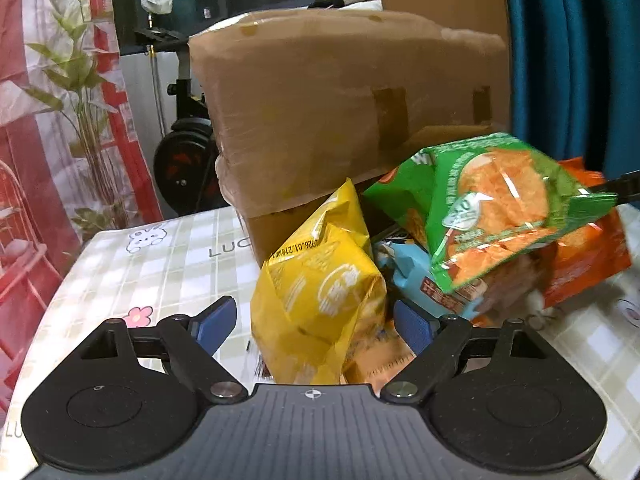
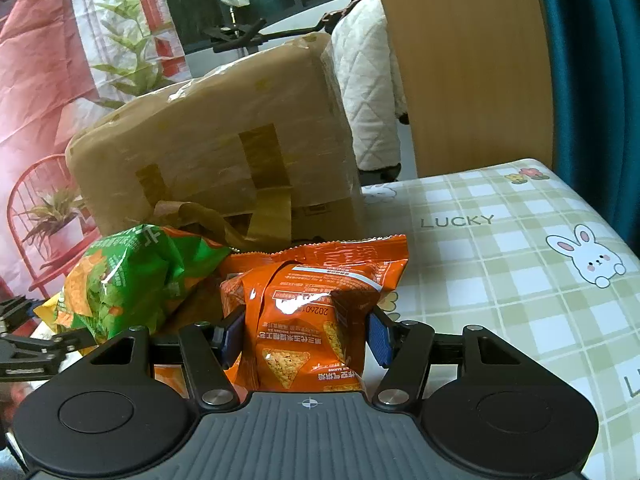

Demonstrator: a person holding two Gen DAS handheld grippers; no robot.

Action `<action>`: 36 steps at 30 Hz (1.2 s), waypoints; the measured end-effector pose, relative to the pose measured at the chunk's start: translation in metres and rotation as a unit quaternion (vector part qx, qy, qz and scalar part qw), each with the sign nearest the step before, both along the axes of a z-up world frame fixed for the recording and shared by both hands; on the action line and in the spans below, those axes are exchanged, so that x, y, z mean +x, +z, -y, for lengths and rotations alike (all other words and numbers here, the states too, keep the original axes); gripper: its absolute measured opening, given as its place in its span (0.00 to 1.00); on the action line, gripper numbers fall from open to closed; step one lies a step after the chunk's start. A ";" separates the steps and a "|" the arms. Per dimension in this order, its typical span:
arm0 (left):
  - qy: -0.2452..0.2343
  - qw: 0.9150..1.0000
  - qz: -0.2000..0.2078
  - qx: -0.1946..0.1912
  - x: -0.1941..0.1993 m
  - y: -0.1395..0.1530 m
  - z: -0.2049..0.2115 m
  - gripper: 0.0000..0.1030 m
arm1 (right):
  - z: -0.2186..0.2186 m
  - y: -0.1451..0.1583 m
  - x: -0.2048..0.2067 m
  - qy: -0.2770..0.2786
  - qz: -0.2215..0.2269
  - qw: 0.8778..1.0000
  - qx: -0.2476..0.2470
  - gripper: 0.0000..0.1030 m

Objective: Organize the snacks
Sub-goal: 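Grasp the yellow bag with the left tool while the right tool grasps the orange chip bag, then carry both bags over the box and release them inside with both tools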

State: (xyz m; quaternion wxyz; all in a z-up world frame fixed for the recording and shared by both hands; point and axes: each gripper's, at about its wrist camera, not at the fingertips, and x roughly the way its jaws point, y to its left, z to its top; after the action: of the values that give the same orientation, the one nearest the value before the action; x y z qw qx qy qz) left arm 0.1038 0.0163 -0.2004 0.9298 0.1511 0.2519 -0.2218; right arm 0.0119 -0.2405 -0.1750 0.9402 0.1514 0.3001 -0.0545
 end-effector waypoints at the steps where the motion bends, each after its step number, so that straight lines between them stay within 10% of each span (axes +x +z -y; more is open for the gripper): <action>1: 0.004 1.000 0.000 0.001 0.002 0.000 0.002 0.85 | 0.000 0.000 0.000 0.000 0.000 1.000 0.000 0.55; 13: 0.037 0.999 -0.018 -0.011 0.001 0.009 -0.007 0.65 | 0.002 0.006 -0.006 -0.006 0.004 1.000 -0.007 0.55; 36: 0.081 0.990 0.039 -0.108 -0.033 0.094 -0.033 0.64 | 0.009 0.061 -0.027 -0.054 0.041 0.995 -0.071 0.54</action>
State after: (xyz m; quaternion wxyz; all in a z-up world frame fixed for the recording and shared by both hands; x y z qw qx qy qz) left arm 0.0703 0.0489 -0.1060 0.9646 0.0375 0.2014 -0.1660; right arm -0.0153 -0.2493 -0.1141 0.9558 0.1023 0.2482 -0.1202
